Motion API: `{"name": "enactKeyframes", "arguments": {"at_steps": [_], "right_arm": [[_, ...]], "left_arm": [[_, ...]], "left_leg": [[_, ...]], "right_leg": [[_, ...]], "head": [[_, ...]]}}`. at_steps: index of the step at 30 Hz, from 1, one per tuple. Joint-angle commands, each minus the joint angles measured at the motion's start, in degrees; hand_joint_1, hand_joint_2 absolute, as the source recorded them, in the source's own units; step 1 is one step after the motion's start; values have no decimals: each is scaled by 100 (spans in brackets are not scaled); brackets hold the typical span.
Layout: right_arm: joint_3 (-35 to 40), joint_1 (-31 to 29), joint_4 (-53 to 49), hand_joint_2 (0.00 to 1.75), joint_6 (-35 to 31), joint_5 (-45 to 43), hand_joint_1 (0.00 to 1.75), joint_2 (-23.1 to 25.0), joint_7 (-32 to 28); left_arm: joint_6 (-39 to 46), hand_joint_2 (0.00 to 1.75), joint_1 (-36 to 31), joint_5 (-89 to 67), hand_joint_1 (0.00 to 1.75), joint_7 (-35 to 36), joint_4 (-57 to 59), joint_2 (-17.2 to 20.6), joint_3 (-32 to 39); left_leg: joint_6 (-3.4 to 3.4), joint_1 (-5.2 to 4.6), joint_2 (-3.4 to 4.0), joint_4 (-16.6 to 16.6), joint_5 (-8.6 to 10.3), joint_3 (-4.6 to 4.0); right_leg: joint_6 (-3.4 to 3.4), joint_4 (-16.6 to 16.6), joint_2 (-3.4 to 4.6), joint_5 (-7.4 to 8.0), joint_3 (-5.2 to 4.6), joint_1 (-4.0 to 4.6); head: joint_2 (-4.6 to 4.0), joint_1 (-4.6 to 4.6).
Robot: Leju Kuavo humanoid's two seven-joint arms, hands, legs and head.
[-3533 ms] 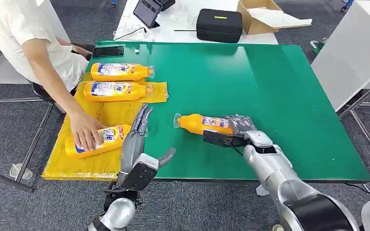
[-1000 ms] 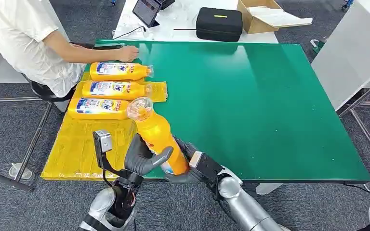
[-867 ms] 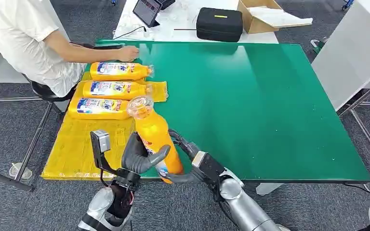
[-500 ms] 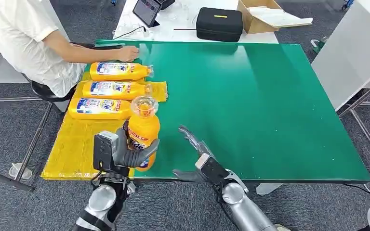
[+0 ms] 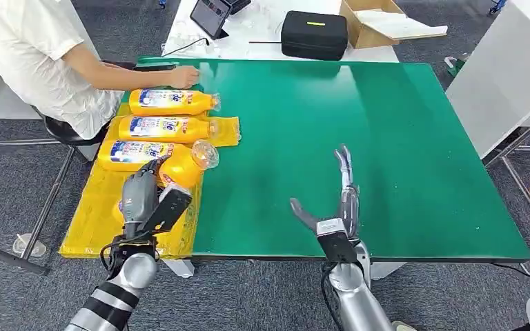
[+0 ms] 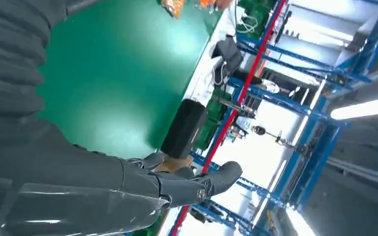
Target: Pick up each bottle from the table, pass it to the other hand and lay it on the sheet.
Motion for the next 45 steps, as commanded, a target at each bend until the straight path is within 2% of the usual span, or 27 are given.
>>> {"name": "enactKeyframes", "arguments": {"at_steps": [1, 3, 5, 6, 7, 8, 10, 11, 12, 13, 14, 15, 18, 22, 23, 26, 28, 31, 33, 37, 41, 45], "right_arm": [[-378, 128, -446, 175, 118, -227, 0, 19, -2], [-371, 144, -459, 175, 115, -221, 0, 24, -2], [-338, 121, -250, 175, 227, -171, 0, 25, -2], [-341, 119, -190, 175, 293, -195, 0, 46, -2], [-302, 114, -132, 175, 333, -198, 0, 51, -2], [-221, 99, -39, 175, 329, -184, 0, 36, -2], [-197, 72, 31, 175, 377, -381, 0, 59, -2], [-134, 40, 97, 175, 341, -358, 0, 25, -2], [-127, 27, 134, 175, 348, -363, 0, 15, -2], [-145, -22, 237, 175, 391, -391, 0, 6, -2], [-142, -45, 271, 175, 402, -399, 0, -4, -2], [-149, -67, 310, 175, 433, -415, 0, -3, -2], [-109, -78, 362, 175, 526, -419, 0, 13, -2], [-87, -122, 460, 175, 482, -437, 0, 30, -2], [-127, -105, 439, 175, 569, -541, 0, 21, -2], [-140, -72, 403, 175, 599, -558, 0, -6, -2], [-304, 49, 296, 175, 554, -588, 0, 27, -2], [-401, 176, 232, 175, 629, -512, 0, 68, -2], [-424, 215, 198, 175, 653, -482, 0, 82, -2], [-466, 276, 110, 175, 564, -489, 0, 53, -2], [-466, 276, 110, 175, 564, -489, 0, 53, -2], [-567, 376, 20, 175, 567, -468, 0, 31, -2]], "left_arm": [[-1032, 175, -1491, -1065, 171, 848, 2773, 345, -23], [-1025, 175, -1513, -1090, 171, 830, 2827, 346, -14], [-1388, 175, -1633, -1355, 166, 962, 3054, 373, -213], [-1659, 175, -1675, -1315, 154, 935, 3142, 385, -182], [-1898, 175, -1692, -1188, 169, 818, 3209, 398, -96], [-2165, 175, -1764, -1267, 175, 755, 3368, 466, -199], [-2475, 175, -1821, -1080, 169, 674, 3612, 494, -52], [-2563, 175, -1837, -1079, 127, 633, 3704, 515, -58], [-2600, 175, -1839, -1070, 40, 614, 3739, 530, -52], [-2683, 175, -1884, -1240, 2, 610, 3829, 567, -219], [-2706, 175, -1914, -1360, 0, 601, 3865, 584, -335], [-2689, 175, -1921, -1406, 0, 608, 3875, 582, -373], [-2781, 175, -1969, -1497, 0, 623, 3897, 533, -470], [-3319, 175, -2121, -1408, 0, 469, 3856, 544, -517], [-3137, 175, -2129, -1621, 0, 320, 3645, 617, -762], [-3106, 175, -2109, -1608, 0, 328, 3561, 602, -760], [-2668, 175, -1702, -1482, 0, 153, 2899, 633, -740], [-2593, 175, -999, -1206, 0, 90, 1717, 862, -817], [-2476, 175, -756, -1198, 0, 137, 1120, 1006, -954], [-2371, 175, -380, -1037, 0, 115, 138, 1233, -1031], [-2371, 175, -380, -1037, 0, 115, 138, 1233, -1031], [-2207, 175, -1, -1123, 0, 73, -739, 1507, -1130]], "left_leg": [[0, 3, -21, -4, -1, 24], [-1, 3, 1, -4, -2, 20], [0, 5, 1, -2, -4, 23], [0, 3, 4, -2, -2, 14], [0, 8, 7, -1, -7, 27], [0, 8, 5, -2, -6, 25], [0, 7, 12, -3, -9, 33], [-1, 6, 16, -4, -6, 27], [0, 6, 24, -7, -13, 48], [-1, 6, 24, -8, -8, 40], [-2, 5, 21, -8, -5, 33], [-1, 7, 34, -12, -14, 64], [-4, 4, 24, -7, -6, 40], [-5, 4, 22, -7, -5, 50], [-4, 6, 26, -5, -8, 57], [-5, 4, 23, -8, -4, 54], [-5, 5, 21, -7, -6, 55], [-5, 0, 20, -14, -7, 65], [-6, 1, 29, -15, -12, 68], [-6, 3, 25, -6, -23, 73], [-7, 7, 15, 0, -10, 29], [-8, 4, 12, -2, -7, 19]], "right_leg": [[-14, 0, -27, -10, 32, 6], [-11, -2, -5, -3, 19, 6], [-12, -1, -6, -5, 22, 8], [-8, 0, -1, -2, 11, 5], [-13, -2, -1, -6, 25, 11], [-11, -2, -2, -6, 24, 11], [-13, -3, 3, -7, 31, 10], [-10, -3, 10, -4, 24, 7], [-15, -5, 14, -8, 43, 9], [-12, -6, 18, -3, 37, 7], [-10, -5, 16, 0, 32, 6], [-21, -9, 22, -5, 59, 11], [-13, -2, 16, 1, 32, 7], [-14, -2, 15, 1, 41, 7], [-17, -1, 16, -1, 49, 10], [-14, -1, 15, 1, 46, 6], [-14, -1, 12, -2, 49, 8], [-14, -5, 11, -6, 57, 3], [-15, -6, 21, -7, 58, 3], [-21, 2, 13, -21, 65, 7], [-12, 5, 10, -8, 24, 8], [-12, 5, 9, -7, 15, 6]], "head": [[0, 2], [0, 0], [0, 0], [0, 0], [0, 0], [0, 0], [0, 2], [0, 0], [0, 0], [0, 0], [2, 0], [0, 0], [0, -2], [0, 2], [2, 0], [0, 0], [0, 0], [0, 0], [0, 0], [2, 2], [0, 2], [0, 2]]}}
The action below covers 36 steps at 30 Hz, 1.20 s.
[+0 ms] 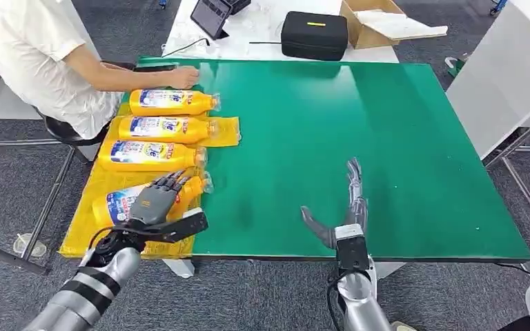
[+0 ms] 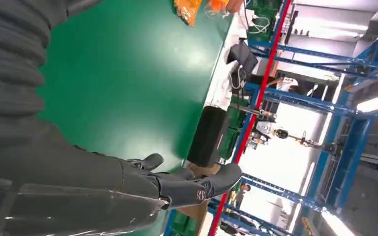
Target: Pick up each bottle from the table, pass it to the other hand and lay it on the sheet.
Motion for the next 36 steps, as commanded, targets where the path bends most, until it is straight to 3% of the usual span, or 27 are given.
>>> {"name": "enactKeyframes", "arguments": {"at_steps": [1, 5, 7, 14, 16, 18, 22, 25, 33, 34, 35, 36], "right_arm": [[-274, 101, -38, 175, -10, 8, 0, -2, 4], [-295, 168, -117, 175, -22, 6, 0, -20, 4], [-316, 173, -99, 175, -29, 19, 0, -9, 4], [-237, 129, -94, 175, 44, 66, 0, 12, 4], [-208, 210, -317, 175, 224, -113, 0, -11, 4], [-279, 258, -402, 175, 465, -330, 0, 20, 4], [-683, 592, -934, 175, 1499, -1147, 0, 261, 4], [-440, 752, -1356, 175, 1247, -695, 0, 174, 4], [-410, 769, -1414, 175, 1215, -699, 0, 172, 4], [-213, 806, -1785, 0, 1051, -741, 0, 127, 4], [-173, 838, -1936, 175, 1008, -816, 0, 136, 4], [-21, 869, -2098, 175, 921, -778, 0, 124, 4]], "left_arm": [[239, 175, 740, -40, 0, -73, -1871, 647, -364], [431, 175, 1068, 83, 0, -214, -2325, 679, -272], [784, 175, 1342, 370, 0, -453, -2572, 438, -74], [1133, 175, 1307, 326, 0, -577, -2408, 142, -34], [1155, 175, 1580, 1153, 0, -1093, -2627, -139, 207], [1039, 175, 1728, 1518, 0, -1144, -2785, -322, 270], [322, 175, 2231, 4182, 0, -1384, -3101, -1374, 737], [295, 175, 2231, 4943, 0, -1272, -3037, -1475, 640], [308, 175, 2226, 4998, 0, -1272, -3026, -1474, 629], [361, 175, 2206, 5174, 0, -1331, -2995, -1471, 664], [402, 175, 2203, 5254, 0, -1337, -2979, -1517, 680], [540, 175, 2193, 5290, 0, -1345, -2954, -1560, 678]], "left_leg": [[2, 2, 14, 1, -13, 24], [3, 1, 21, 2, -21, 33], [3, 3, 16, 4, -21, 30], [3, 1, 4, 2, -13, 21], [2, 2, 6, 2, -13, 18], [3, -1, 6, 0, -10, 6], [6, -2, -5, 5, -18, 12], [6, -1, -8, 4, -19, 11], [4, -1, 2, 0, -23, 14], [4, 0, 1, 0, -20, 7], [5, 0, 7, 1, -25, 18], [5, -2, 7, 3, -24, 9]], "right_leg": [[-11, 0, 5, -9, 21, 5], [-12, 1, 10, -15, 26, 5], [-13, 1, 4, -16, 25, 7], [-15, -1, -6, -14, 20, 4], [-15, -2, -2, -13, 17, 5], [-9, -3, -1, -9, 5, 2], [-8, 0, -14, -20, 15, 1], [-9, -2, -16, -20, 17, 2], [-8, -5, -5, -18, 15, 2], [-6, -5, -5, -15, 8, 3], [-10, -4, -1, -19, 18, 5], [-7, 0, 0, -18, 8, 1]], "head": [[0, 2], [0, 2], [0, 2], [0, 2], [0, 0], [0, 0], [0, 0], [0, 2], [0, 0], [2, 0], [0, 0], [0, -2]]}}
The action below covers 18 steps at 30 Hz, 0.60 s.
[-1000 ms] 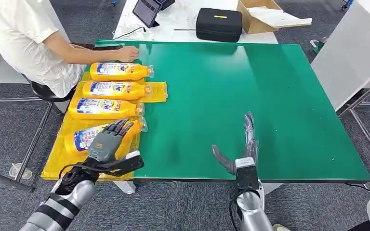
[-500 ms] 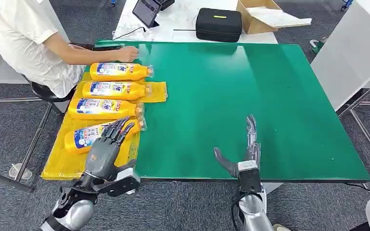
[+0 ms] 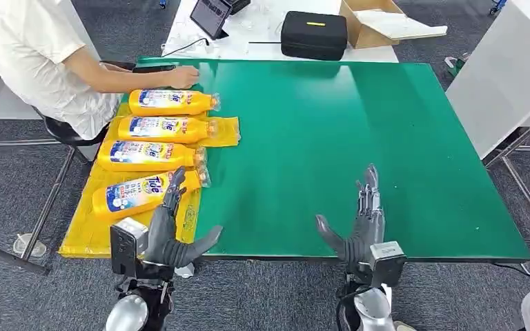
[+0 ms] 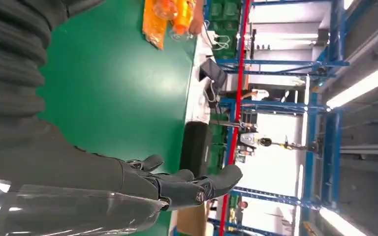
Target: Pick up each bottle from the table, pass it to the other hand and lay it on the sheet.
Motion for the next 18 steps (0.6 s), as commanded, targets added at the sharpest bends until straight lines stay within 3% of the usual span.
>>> {"name": "enactKeyframes", "arguments": {"at_steps": [1, 2, 3, 4, 6, 7, 8, 11, 18], "right_arm": [[515, 92, -668, 175, -404, -197, 0, -115, 6], [714, 130, -433, 175, -720, 345, 0, -195, 6], [769, 99, 25, 0, -617, 126, 0, -157, 6], [710, 85, 163, 0, -454, -50, 0, -101, 6], [804, 67, 197, 0, -874, 333, 0, -133, 6], [804, 64, 359, 0, -1168, 313, 0, -73, 6], [749, 68, 550, 0, -1273, 344, 0, 16, 19], [881, 218, 644, 0, -1730, 853, 0, 73, 468], [1017, 297, 630, 0, -1789, 872, 0, 32, 610]], "left_arm": [[324, 175, -90, 339, 0, -47, 183, -205, 181], [510, 175, -103, 288, 0, -80, 221, -213, 180], [702, 175, -114, 205, 0, -139, 256, -199, 159], [779, 175, -103, 150, 0, -177, 244, -170, 146], [813, 175, -76, 135, 0, -195, 208, -142, 137], [938, 175, -32, 43, 0, -223, 175, -125, 134], [1003, 175, 29, 12, 0, -218, 133, -113, 134], [1138, 175, 227, -185, 0, -229, -2, -57, 127], [1181, 175, 331, -161, 0, -231, -79, -36, 150]], "left_leg": [[2, -1, 7, 3, -7, 10], [3, -1, 7, 5, -11, 17], [2, 0, 7, -1, -7, 19], [1, 4, 8, -6, -5, 23], [4, 5, 13, -11, -18, 59], [1, 2, 8, -7, -3, 18], [2, 2, 13, -8, -12, 39], [2, 5, 16, -11, -20, 62], [-2, 3, 8, -6, -12, 27]], "right_leg": [[-7, 4, 0, -6, 8, 1], [-9, 6, -2, -11, 15, 2], [-9, -1, -1, -7, 18, 3], [-7, -9, 2, -3, 23, 6], [-15, -17, 1, -13, 59, 10], [-6, -8, 2, -1, 17, 3], [-11, -9, 4, -9, 36, 5], [-18, -14, 4, -16, 60, 10], [-9, -7, 1, -11, 26, 5]], "head": [[0, 0], [0, -2], [0, 0], [0, -2], [0, 0], [0, 0], [0, -2], [0, 0], [0, -2]]}}
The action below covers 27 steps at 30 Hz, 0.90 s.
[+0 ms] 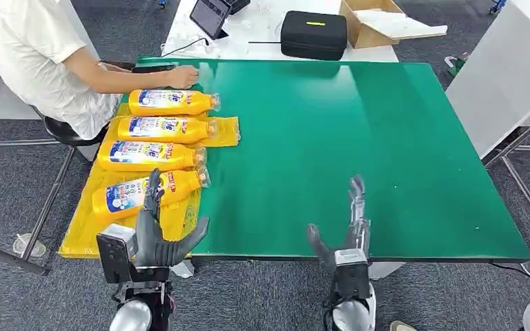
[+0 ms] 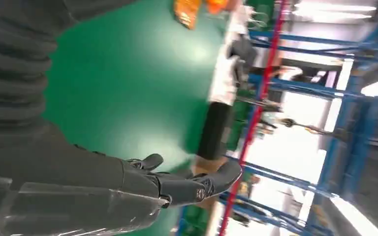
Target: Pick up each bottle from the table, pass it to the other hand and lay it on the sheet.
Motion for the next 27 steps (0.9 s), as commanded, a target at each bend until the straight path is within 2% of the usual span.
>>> {"name": "enactKeyframes", "arguments": {"at_steps": [1, 2, 3, 4, 5, 6, 8, 10, 12, 16, 18, 21, 27], "right_arm": [[163, 6, 551, 0, -365, 181, 0, 25, 144], [276, 34, 542, 0, -533, 310, 0, -9, 169], [336, 66, 469, 0, -506, 193, 0, -35, 197], [395, 80, 395, 175, -310, -22, 0, -89, 198], [522, 64, 322, 175, 104, -224, 0, -268, 318], [496, 99, 159, 175, 381, -465, 0, -383, 350], [245, 232, -70, 175, 854, -1115, 0, -380, 349], [191, 294, -93, 175, 964, -855, 0, -457, 237], [107, 289, -24, 175, 1053, -790, 0, -401, 39], [-93, 539, -404, 175, 698, -420, 0, -195, -406], [-141, 649, -583, 175, 476, -276, 0, -137, -420], [-145, 631, -535, 175, 461, -378, 0, -127, -363], [-216, 410, -377, 175, 253, -379, 0, -55, -362]], "left_arm": [[90, 0, 106, 101, 0, 21, -9, 68, 133], [170, 0, 149, 174, 0, -5, -41, 70, 113], [248, 175, 176, 180, 0, -52, -62, 88, 84], [361, 175, 191, 123, 0, -114, -63, 98, 59], [364, 0, 211, 169, 0, -230, -97, 125, 34], [451, 175, 228, 124, 0, -373, -113, 145, 30], [505, 175, 250, 125, 0, -383, -163, 163, 5], [-488, 175, 246, 565, 0, -285, -330, 441, -258], [-817, 175, 337, 671, 0, -421, -387, 478, -154], [-879, 175, 475, 865, 0, -530, -419, 176, 258], [-529, 175, 480, 871, 0, -467, -310, 7, 410], [-329, 175, 337, 827, 0, -430, -24, 29, 285], [-10, 175, 149, 606, 0, -489, 265, 56, 174]], "left_leg": [[1, 1, 6, -5, -5, 17], [2, 3, 10, -5, -12, 33], [3, 4, 14, -4, -18, 48], [2, 3, 13, -5, -16, 42], [2, 1, 8, -5, -11, 31], [2, 0, 8, -5, -6, 18], [2, 1, 5, -4, -9, 24], [3, -1, -6, -4, -9, 25], [3, 1, -6, -5, -13, 36], [2, 1, 13, -1, -20, 36], [-2, 1, 4, 1, -26, 44], [-4, 0, -10, -2, -13, 19], [-4, -2, -1, -7, -10, 24]], "right_leg": [[-5, -6, 1, -5, 17, 3], [-9, -7, 3, -10, 33, 6], [-12, -8, 4, -15, 47, 9], [-10, -8, 4, -13, 41, 7], [-8, -7, 1, -10, 31, 4], [-4, -6, 3, -5, 17, 2], [-6, -6, -2, -9, 25, 3], [-6, -4, -13, -14, 26, 2], [-9, -6, -13, -17, 39, 4], [-9, -3, 5, -16, 35, 5], [-12, 1, -6, -23, 42, 5], [-6, -1, -13, -14, 20, 2], [-8, -6, -7, -9, 20, 0]], "head": [[0, 0], [0, -2], [0, 0], [0, 0], [0, 0], [0, 0], [2, -2], [0, -2], [0, 0], [0, 0], [0, 2], [0, 0], [0, -2]]}}
